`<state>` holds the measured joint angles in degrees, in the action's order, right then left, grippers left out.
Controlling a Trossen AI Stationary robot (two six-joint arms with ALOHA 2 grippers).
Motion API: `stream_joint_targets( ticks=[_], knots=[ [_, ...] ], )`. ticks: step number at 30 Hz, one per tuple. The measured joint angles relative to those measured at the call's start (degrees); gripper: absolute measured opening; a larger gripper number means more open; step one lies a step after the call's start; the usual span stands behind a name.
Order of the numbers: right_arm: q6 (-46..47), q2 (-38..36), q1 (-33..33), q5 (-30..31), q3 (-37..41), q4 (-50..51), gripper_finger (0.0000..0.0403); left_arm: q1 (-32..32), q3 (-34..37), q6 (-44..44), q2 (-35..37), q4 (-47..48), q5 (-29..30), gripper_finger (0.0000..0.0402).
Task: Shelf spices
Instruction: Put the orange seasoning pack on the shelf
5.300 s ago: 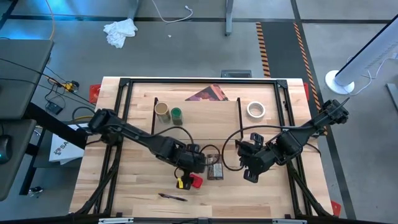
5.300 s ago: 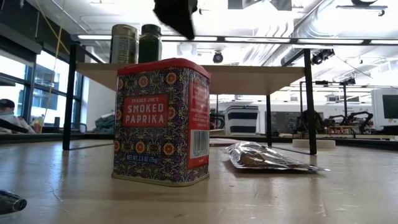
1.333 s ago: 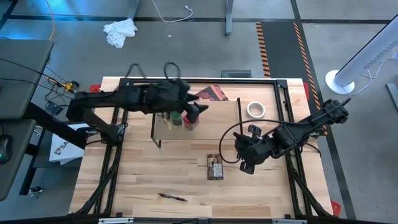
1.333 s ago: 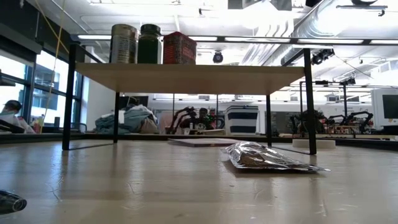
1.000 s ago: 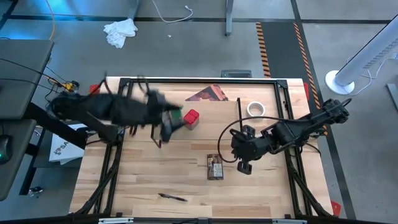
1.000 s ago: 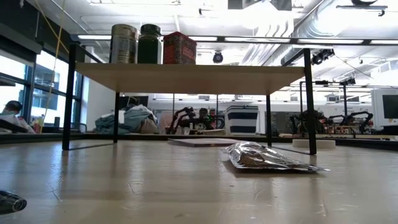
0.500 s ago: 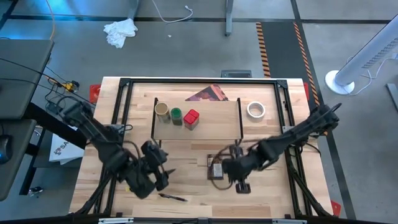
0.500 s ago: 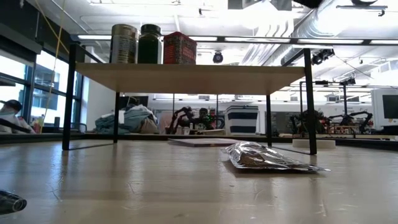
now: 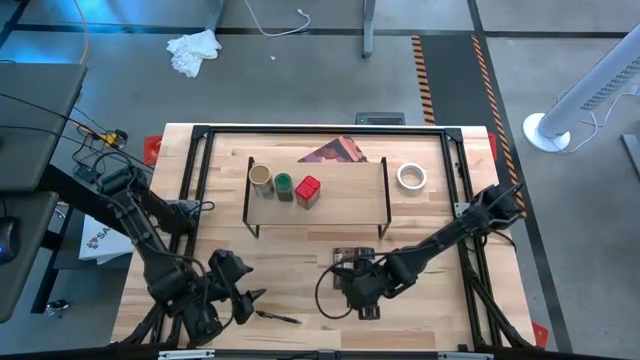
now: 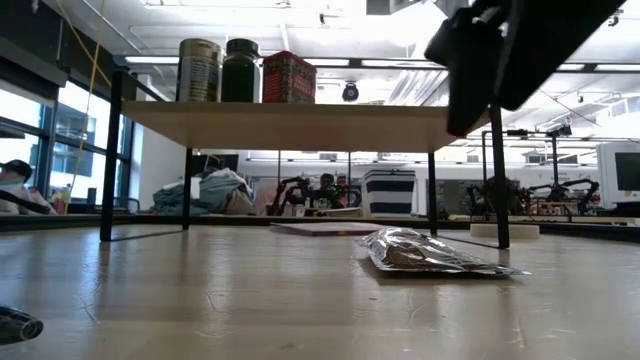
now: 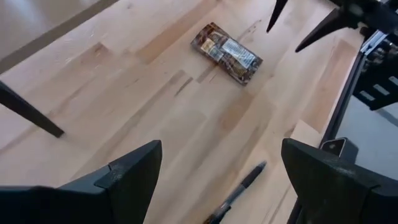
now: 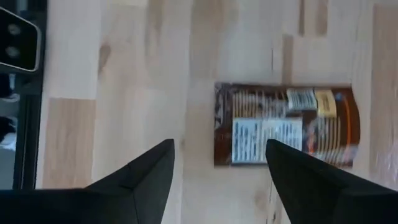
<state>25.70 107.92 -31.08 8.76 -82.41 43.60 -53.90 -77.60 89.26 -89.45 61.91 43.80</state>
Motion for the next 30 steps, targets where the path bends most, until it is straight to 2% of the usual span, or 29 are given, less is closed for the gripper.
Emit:
stream_joint_targets(
  ticks=[6,19,30],
  knots=[
    [-6.4,0.1,1.8,-2.4,0.0,-2.1,0.0252,-0.4,0.0,0.7,0.0,1.9,2.3,0.0325],
    [-11.2,0.2,5.1,-5.7,6.0,-9.0,0.0252,-0.1,0.0,2.3,0.0,2.3,3.0,0.0325],
    [-11.1,6.7,5.1,-7.3,6.5,-12.5,0.0252,0.1,0.0,5.2,0.0,2.3,3.2,0.0325]
  ],
)
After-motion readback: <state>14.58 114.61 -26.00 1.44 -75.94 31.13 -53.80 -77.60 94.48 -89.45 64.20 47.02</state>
